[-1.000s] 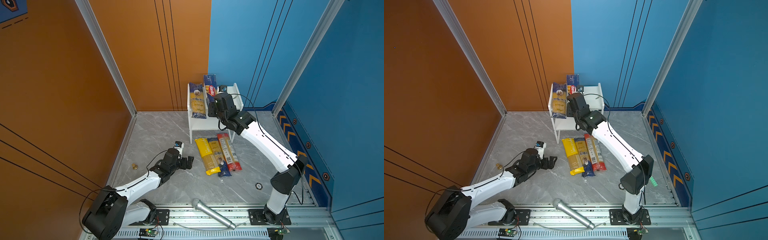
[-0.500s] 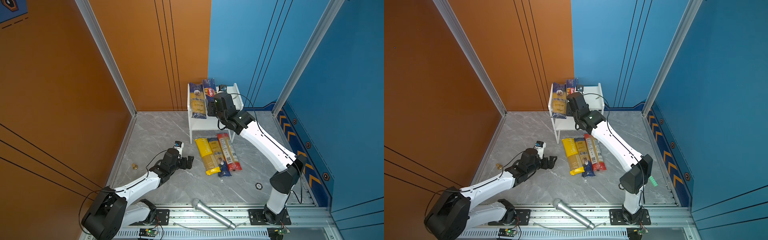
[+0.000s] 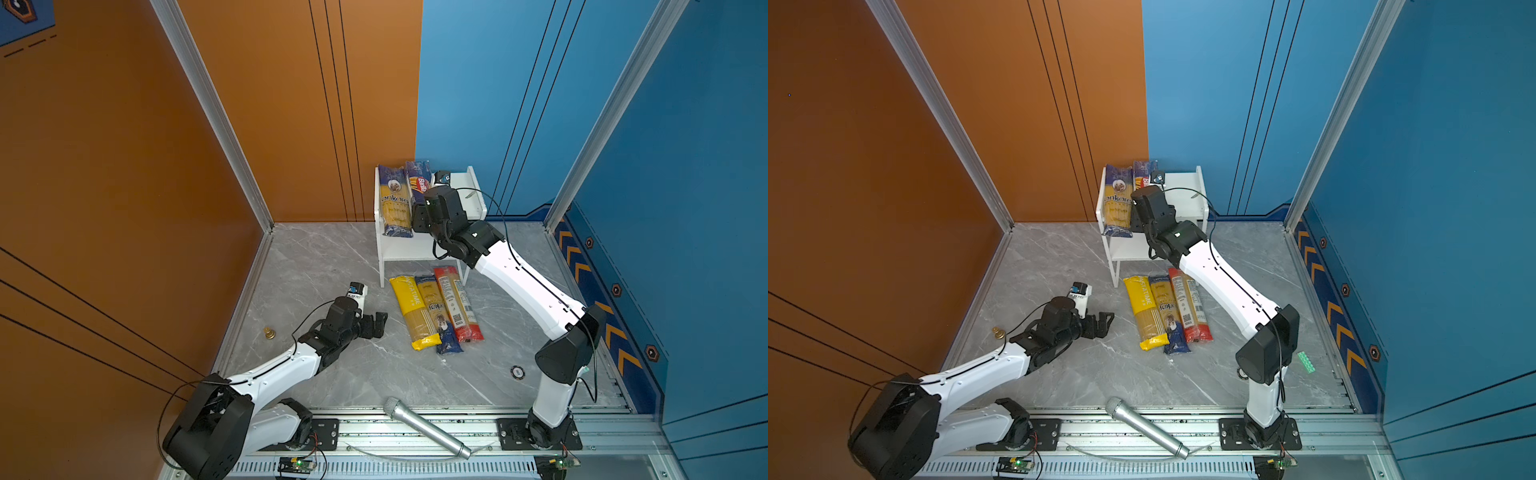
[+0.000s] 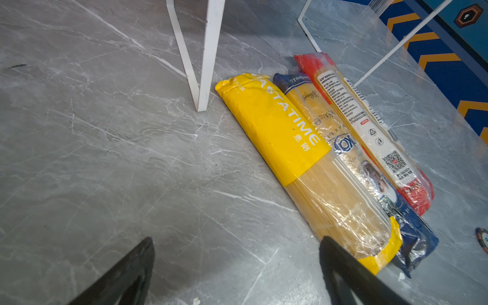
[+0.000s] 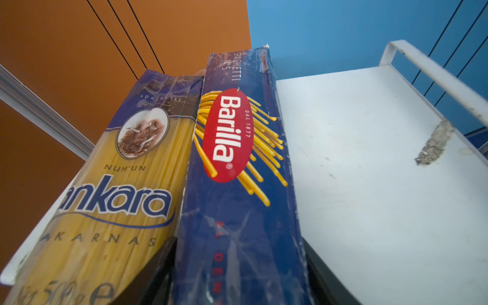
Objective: Arrange pasta packages on shelves
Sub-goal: Place the pasta box on the shelf.
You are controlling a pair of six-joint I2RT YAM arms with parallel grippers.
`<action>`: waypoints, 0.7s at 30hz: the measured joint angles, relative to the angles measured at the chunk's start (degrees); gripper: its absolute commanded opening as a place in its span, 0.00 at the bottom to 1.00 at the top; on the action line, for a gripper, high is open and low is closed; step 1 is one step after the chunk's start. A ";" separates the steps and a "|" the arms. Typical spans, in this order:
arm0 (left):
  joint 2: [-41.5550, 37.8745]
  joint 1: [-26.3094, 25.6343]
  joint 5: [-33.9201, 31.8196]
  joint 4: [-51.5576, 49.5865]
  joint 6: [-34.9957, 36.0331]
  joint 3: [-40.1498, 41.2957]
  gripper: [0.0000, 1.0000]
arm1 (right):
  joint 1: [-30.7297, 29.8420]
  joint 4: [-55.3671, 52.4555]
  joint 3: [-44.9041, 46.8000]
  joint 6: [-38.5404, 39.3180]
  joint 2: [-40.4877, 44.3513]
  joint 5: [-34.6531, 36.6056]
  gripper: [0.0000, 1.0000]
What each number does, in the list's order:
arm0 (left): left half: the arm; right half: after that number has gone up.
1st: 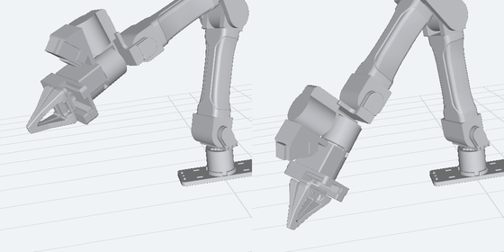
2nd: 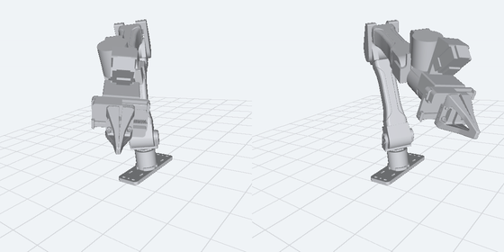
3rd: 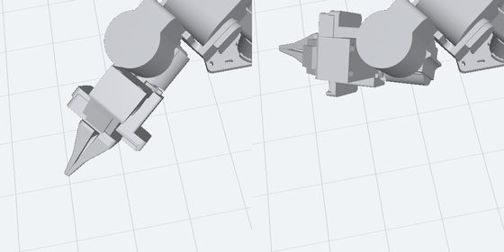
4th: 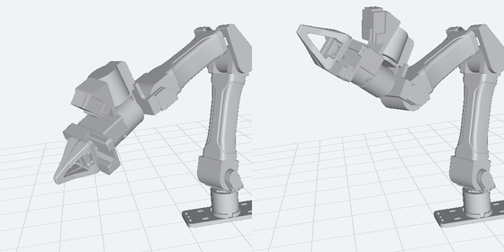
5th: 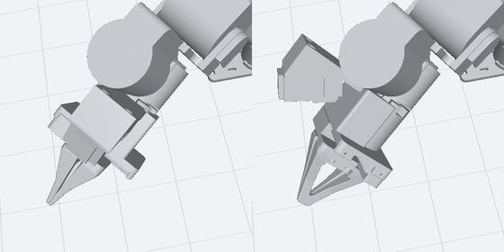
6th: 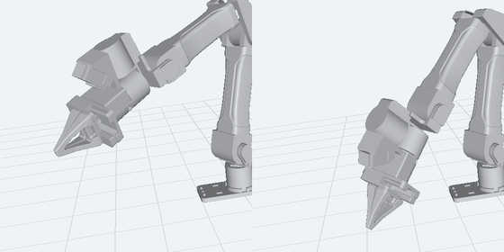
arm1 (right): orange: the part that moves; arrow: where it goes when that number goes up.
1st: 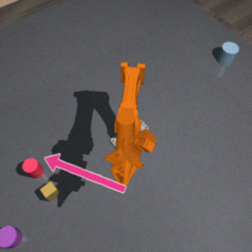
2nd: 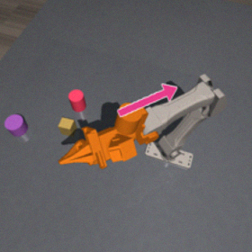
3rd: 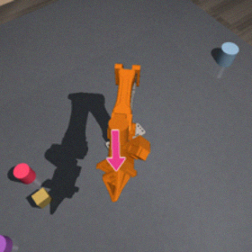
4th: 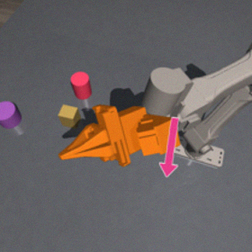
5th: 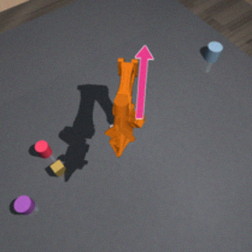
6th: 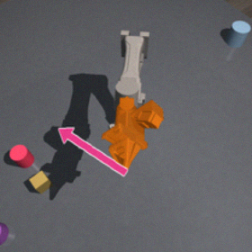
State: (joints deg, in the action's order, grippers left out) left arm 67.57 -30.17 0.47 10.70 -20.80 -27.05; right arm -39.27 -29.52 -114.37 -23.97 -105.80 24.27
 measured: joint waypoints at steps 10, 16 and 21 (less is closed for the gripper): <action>0.00 0.00 0.00 0.00 0.00 0.00 0.98 | 0.00 -0.04 0.07 0.85 0.07 -0.20 0.70; 0.00 0.00 0.00 -0.02 0.00 0.00 0.98 | 0.00 -0.92 1.73 2.16 2.03 -1.31 0.73; 0.00 -0.02 0.02 -0.02 0.00 0.00 0.98 | -0.02 -3.50 1.97 3.52 4.98 -3.23 0.74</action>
State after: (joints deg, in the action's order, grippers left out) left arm 67.57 -30.20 0.49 10.68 -20.80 -27.05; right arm -39.29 -33.01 -112.40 -20.45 -100.82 21.04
